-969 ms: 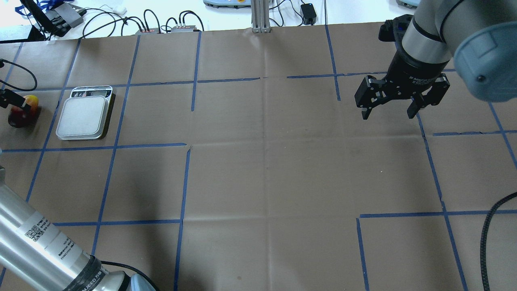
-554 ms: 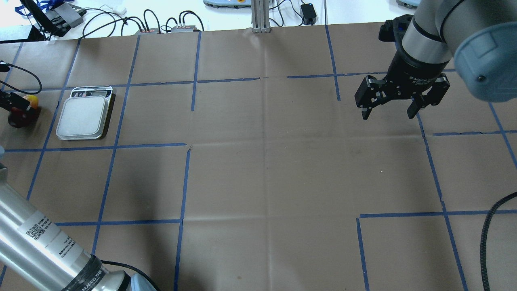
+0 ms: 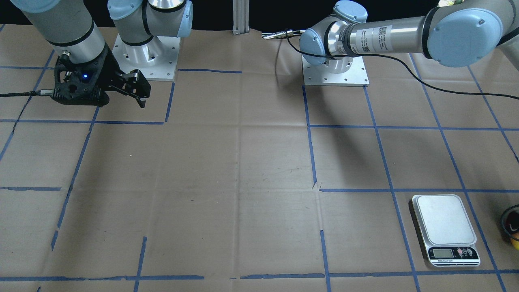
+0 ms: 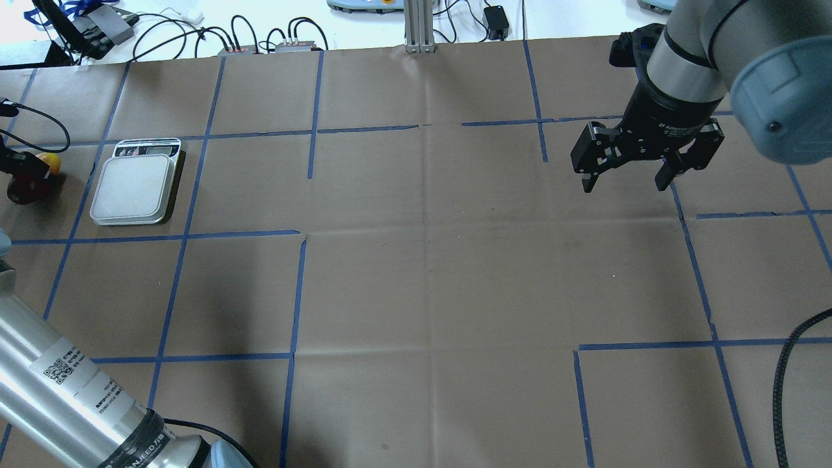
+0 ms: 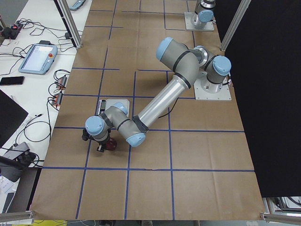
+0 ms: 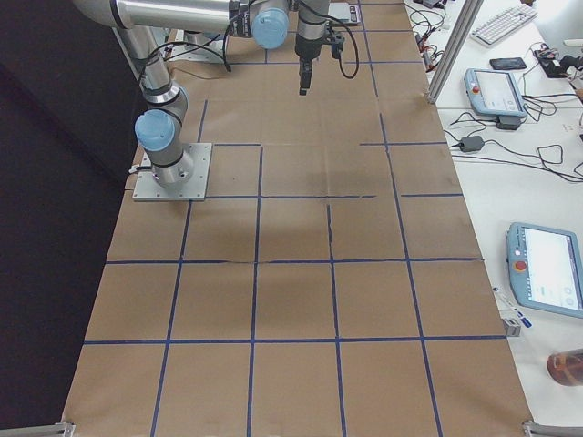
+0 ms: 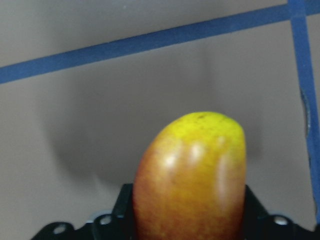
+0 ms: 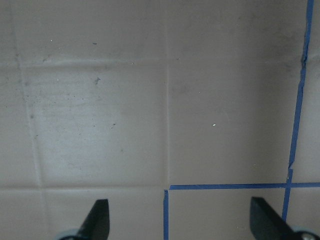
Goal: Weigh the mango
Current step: 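Lift the mango with the left gripper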
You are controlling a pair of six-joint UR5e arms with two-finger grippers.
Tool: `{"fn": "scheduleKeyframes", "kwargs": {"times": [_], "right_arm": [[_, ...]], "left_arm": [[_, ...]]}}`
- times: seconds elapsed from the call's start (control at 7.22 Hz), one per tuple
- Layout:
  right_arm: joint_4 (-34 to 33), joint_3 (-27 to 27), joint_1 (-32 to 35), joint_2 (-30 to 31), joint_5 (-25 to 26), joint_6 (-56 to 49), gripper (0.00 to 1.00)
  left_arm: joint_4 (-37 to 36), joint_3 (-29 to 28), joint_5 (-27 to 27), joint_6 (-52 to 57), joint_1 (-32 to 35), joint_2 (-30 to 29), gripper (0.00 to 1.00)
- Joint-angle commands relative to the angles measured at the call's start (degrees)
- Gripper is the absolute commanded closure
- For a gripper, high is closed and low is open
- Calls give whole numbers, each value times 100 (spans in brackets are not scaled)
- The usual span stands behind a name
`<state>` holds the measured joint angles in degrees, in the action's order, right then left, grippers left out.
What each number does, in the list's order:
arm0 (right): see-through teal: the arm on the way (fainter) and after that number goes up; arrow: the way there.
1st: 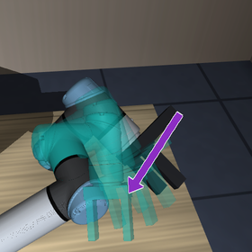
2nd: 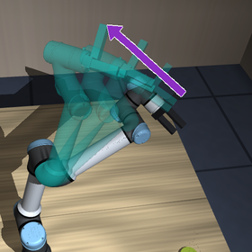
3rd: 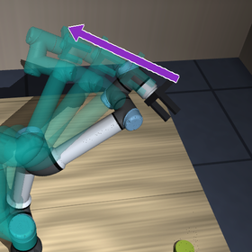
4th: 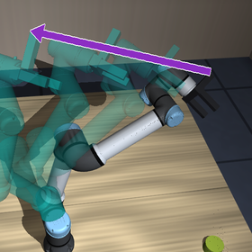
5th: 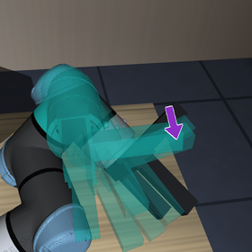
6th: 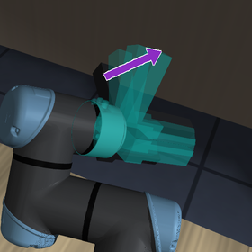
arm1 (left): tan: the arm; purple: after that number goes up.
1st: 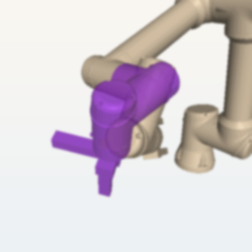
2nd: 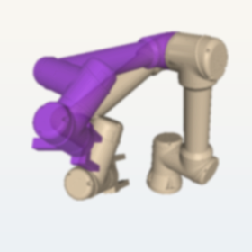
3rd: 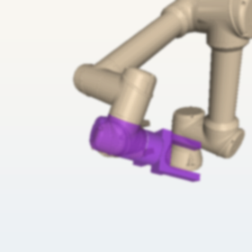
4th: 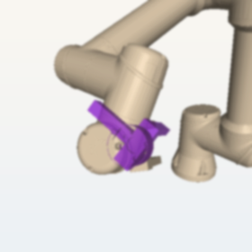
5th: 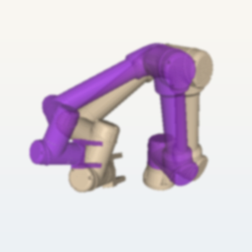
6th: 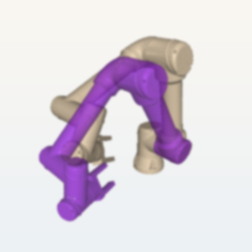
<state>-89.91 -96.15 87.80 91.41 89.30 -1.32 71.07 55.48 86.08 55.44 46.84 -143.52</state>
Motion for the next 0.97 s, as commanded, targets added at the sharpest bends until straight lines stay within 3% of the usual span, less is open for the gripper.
{"fn": "scheduleKeyframes", "kwargs": {"times": [0.0,0.28,0.55,0.83], "right_arm": [[0,0,0,0,0,0,0],[0,0,0,0,0,0,0],[0,0,0,0,0,0,0],[0,0,0,9,0,0,0]], "left_arm": [[90,6,14,-7,0,331,46],[345,547,-12,-312,61,928,46],[189,1837,-21,-1284,350,1867,46],[-153,2352,-21,-2453,1060,2117,46]]}}
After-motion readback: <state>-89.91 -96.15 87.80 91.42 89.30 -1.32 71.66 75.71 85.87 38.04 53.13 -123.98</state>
